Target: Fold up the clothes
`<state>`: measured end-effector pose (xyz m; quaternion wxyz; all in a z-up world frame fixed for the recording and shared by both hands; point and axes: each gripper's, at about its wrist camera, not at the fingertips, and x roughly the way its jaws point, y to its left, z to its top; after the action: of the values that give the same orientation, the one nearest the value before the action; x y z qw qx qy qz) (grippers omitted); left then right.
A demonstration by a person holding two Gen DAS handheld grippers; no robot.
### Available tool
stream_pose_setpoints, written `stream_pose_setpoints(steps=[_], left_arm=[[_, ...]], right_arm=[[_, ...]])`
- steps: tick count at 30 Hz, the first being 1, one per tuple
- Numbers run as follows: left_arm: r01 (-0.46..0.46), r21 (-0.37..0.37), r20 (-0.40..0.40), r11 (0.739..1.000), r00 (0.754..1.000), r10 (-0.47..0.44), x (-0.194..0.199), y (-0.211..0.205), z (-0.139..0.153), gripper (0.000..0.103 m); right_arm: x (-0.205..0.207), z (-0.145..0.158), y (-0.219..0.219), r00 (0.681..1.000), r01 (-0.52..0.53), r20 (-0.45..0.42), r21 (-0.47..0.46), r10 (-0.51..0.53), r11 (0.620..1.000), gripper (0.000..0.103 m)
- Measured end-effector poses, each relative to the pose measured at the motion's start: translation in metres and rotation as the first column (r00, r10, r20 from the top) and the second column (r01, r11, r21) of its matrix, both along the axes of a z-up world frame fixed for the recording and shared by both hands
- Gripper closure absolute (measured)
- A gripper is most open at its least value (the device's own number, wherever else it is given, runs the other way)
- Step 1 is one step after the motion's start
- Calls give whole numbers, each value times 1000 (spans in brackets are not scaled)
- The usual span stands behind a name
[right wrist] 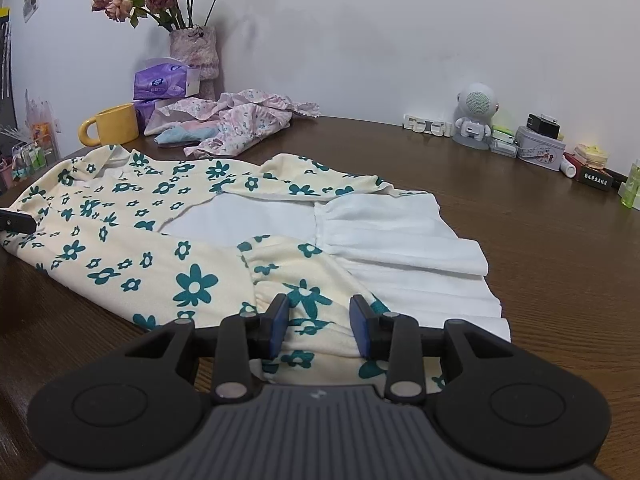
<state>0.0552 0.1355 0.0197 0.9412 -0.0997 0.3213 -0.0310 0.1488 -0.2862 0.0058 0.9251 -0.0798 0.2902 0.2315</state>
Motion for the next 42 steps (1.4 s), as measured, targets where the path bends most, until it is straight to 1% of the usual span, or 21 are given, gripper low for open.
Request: stream_pose_setpoints(steps=[2,5,6,7,8,9,10,11,12,13,14,15,20,24,28,31,32,36,38,40,42], left_arm=[[8,-11,6,1000,1000,-8,0,1,0,58],[16,-25,12,1000,1000,-16,-1,2,1,56],[18,-29,14,999,1000,-18,-1,2,2,56],[22,-30,19,999,1000,-21,-1,1,3,52],[21,-27,34,999,999,-20,-2,-1,6,47],[19,-24,50,1000,999,-18,-2,-3,8,45],[18,-21,65,1000,998,-17,-3,-4,11,39],[20,-23,82,1000,996,-18,-3,-8,14,28],[21,-26,100,999,995,-18,-3,-11,17,22],[27,-32,117,999,993,-23,-3,-15,20,13],[39,-39,139,998,990,-33,-4,-20,23,9],[50,-46,152,998,987,-43,-4,-24,26,8],[91,-70,177,993,981,-77,-7,-46,32,2],[115,-40,171,993,980,-107,-8,-61,30,2],[76,-6,174,997,982,-73,-8,-69,28,2],[45,11,158,999,986,-47,-5,-70,27,2],[29,24,153,999,988,-33,-5,-71,27,2],[-33,93,139,995,990,20,-6,-76,25,2],[-6,81,140,997,990,-5,-6,-73,24,2],[15,65,142,998,990,-24,-6,-71,23,2],[11,66,134,998,991,-20,-4,-71,22,2]], right_arm=[[-1,0,0,1000,6,6,2,-6,1000,69],[-5,2,0,1000,16,17,20,-16,1000,66],[-7,3,0,1000,20,21,30,-21,999,64],[-10,6,1,999,23,27,41,-24,999,61],[-13,8,3,999,24,34,51,-26,998,53],[-17,11,4,999,24,41,61,-27,998,43],[-20,14,6,998,25,48,72,-29,997,37],[-24,17,9,998,22,57,78,-26,997,27],[-27,20,13,997,15,69,78,-20,997,19],[-30,23,17,997,6,76,81,-12,997,15],[-33,24,21,997,-4,78,86,-3,996,7],[-36,26,25,997,-13,81,91,6,996,1],[-49,34,46,994,-62,93,116,52,991,1],[-54,36,60,995,-64,84,143,52,988,0],[-54,35,71,996,29,80,169,-44,985,0],[-50,34,77,986,129,81,167,-144,977,0],[-48,33,79,984,141,80,166,-156,976,0],[-41,30,84,993,105,33,175,-112,979,0],[-38,28,87,996,90,11,172,-93,981,0],[-37,25,93,996,83,8,145,-85,986,0],[-37,24,96,998,69,-4,141,-69,988,0]])
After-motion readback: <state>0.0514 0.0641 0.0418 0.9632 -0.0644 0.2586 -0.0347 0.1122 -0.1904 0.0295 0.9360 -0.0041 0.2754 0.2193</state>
